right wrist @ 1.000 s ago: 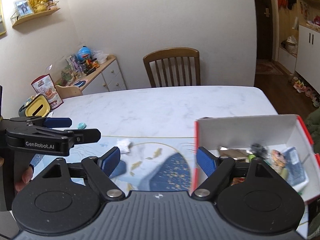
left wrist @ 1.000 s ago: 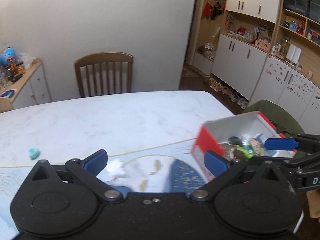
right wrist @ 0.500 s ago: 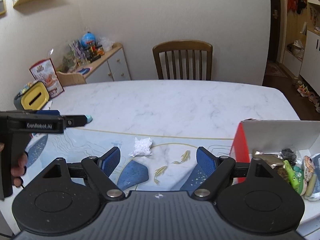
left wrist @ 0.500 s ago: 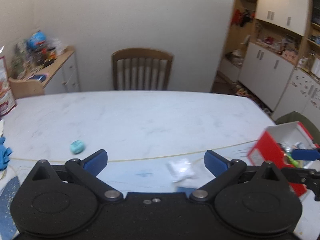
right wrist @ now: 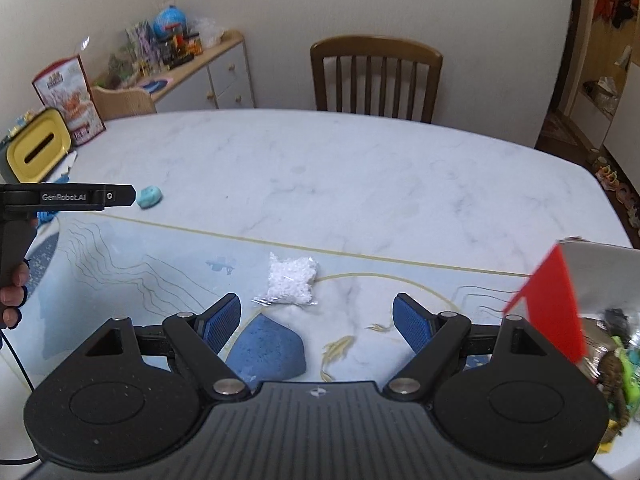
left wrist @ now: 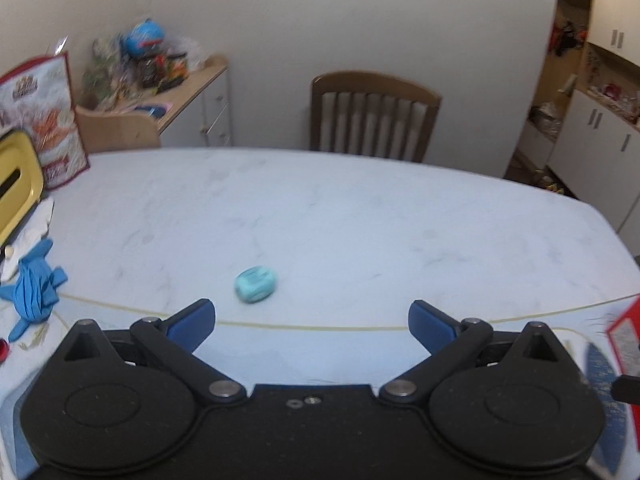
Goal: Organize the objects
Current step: 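Withdraw both tools from the box toward the white bag and teal stone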
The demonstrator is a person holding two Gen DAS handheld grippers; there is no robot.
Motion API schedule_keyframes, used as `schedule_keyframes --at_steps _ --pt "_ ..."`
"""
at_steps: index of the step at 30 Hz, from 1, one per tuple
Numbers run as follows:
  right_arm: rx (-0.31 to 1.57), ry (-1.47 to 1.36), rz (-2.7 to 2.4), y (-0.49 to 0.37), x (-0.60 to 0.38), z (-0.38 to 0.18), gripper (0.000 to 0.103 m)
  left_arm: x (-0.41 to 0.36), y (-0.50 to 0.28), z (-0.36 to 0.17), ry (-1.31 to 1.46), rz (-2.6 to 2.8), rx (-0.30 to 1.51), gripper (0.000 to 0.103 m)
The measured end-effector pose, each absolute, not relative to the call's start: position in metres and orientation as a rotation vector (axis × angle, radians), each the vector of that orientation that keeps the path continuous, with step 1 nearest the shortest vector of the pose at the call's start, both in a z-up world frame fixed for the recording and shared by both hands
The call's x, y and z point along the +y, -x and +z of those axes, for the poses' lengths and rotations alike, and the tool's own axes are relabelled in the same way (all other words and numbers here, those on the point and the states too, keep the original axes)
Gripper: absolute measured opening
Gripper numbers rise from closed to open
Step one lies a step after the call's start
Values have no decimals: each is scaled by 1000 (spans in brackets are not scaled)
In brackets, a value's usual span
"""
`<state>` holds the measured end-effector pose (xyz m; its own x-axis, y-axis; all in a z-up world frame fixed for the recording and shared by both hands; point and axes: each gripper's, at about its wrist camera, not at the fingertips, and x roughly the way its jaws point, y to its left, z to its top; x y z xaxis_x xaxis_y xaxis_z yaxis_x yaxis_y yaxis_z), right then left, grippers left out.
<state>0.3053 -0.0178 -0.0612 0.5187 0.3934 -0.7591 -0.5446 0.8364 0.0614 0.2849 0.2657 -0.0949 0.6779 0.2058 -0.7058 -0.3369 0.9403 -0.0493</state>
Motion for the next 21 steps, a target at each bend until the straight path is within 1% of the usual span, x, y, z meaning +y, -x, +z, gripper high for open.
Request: schedule_keyframes --at_steps 7,16,18,21 --pt "882 246 580 -324 14 -83 83 296 -305 -121 204 374 794 102" --pt "931 241 558 -350 35 -111 83 310 -333 -146 191 419 817 100" --pt "942 245 557 -353 41 -115 83 312 -335 -150 189 428 817 98" --pt "943 257 553 -355 47 -120 83 317 -341 -156 198 445 824 92"
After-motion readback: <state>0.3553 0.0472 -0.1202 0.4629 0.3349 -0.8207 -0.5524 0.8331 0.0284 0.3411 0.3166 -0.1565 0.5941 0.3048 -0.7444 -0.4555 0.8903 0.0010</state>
